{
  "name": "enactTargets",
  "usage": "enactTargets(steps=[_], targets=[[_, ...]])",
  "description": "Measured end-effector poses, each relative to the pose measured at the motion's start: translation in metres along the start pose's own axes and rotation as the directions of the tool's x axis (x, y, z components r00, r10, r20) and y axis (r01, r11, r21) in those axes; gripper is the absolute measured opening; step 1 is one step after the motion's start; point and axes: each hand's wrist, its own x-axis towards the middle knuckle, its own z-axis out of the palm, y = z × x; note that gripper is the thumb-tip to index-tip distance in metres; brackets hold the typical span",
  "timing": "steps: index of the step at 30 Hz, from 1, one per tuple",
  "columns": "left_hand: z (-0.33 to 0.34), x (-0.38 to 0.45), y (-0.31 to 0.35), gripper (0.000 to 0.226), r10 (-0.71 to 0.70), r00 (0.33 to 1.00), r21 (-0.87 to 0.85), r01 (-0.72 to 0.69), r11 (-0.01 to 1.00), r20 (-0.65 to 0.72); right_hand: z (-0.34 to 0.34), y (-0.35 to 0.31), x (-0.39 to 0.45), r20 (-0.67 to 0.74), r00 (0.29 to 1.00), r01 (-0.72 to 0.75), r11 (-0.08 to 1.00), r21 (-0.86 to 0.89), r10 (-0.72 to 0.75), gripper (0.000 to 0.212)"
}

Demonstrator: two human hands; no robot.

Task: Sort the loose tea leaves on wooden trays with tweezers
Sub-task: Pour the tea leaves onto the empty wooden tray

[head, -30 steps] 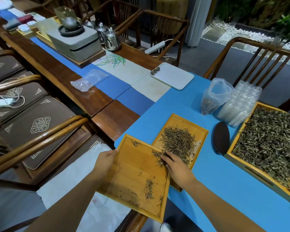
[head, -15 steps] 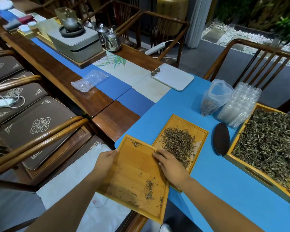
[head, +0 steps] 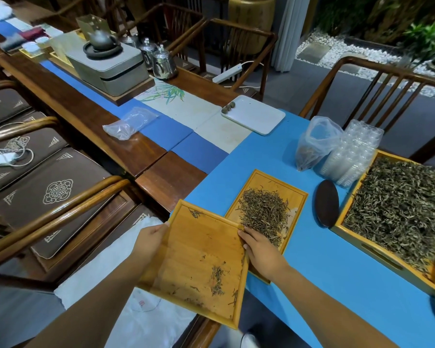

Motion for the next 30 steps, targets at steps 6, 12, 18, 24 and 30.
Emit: enactTargets(steps=[6, 12, 18, 24, 30], targets=[[-0.001, -0.004, 0.003, 0.042, -0.014, 0.999, 0.001, 0.014, 1.000, -0.043, 0.000, 0.001, -0.005, -0.006, 1.000, -0.028, 0.999, 0.021, 0.028, 0.047], [-0.001, -0.007, 0.004, 0.036, -0.002, 0.999, 0.029, 0.003, 1.000, -0.045, -0.003, 0.002, -0.009, -0.032, 0.998, -0.051, 0.997, 0.059, 0.053, 0.048], [0.004, -0.011, 0.011, 0.035, 0.005, 1.000, -0.031, -0.006, 0.999, -0.026, -0.015, 0.005, -0.014, -0.079, 0.994, -0.061, 0.993, 0.105, 0.070, 0.048], [0.012, -0.008, 0.015, 0.020, 0.035, 0.999, -0.066, -0.035, 0.997, -0.004, -0.029, 0.012, -0.025, -0.147, 0.983, -0.073, 0.973, 0.218, 0.106, 0.047], [0.033, -0.003, 0.022, 0.026, 0.041, 0.999, -0.114, -0.042, 0.993, -0.014, -0.038, 0.035, -0.051, -0.238, 0.944, -0.147, 0.939, 0.312, 0.227, 0.045]])
